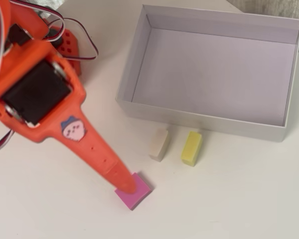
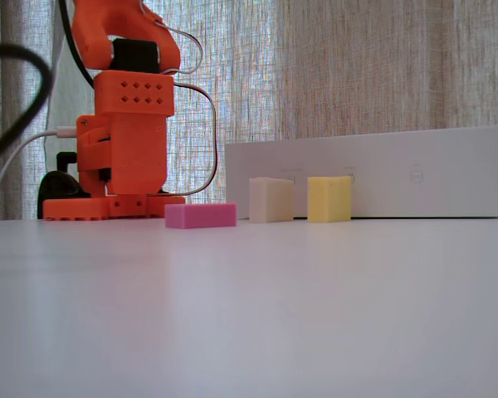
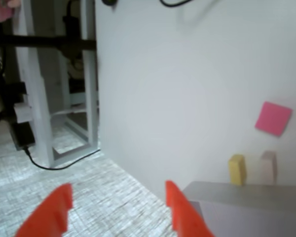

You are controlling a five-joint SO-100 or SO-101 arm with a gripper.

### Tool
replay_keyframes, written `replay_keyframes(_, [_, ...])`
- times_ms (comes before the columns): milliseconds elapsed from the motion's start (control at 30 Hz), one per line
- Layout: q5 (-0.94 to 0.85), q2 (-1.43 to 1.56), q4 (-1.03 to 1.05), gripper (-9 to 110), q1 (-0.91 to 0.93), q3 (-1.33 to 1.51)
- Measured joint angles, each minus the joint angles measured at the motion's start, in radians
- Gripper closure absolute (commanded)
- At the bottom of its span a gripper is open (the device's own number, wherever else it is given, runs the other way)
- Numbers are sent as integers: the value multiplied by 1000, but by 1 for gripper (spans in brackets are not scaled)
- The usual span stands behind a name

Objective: Grasp the pink cuboid and put it in the bin.

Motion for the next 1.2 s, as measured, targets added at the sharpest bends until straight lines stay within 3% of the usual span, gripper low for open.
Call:
replay_keyframes(133, [-51, -199, 127, 76, -11, -224])
replay_keyframes(300, [-138, -373, 183, 76, -11, -242])
replay_keyframes(767, [-153, -505, -52, 76, 84, 235])
replay_keyframes(1200, [-153, -540, -121, 76, 94, 350])
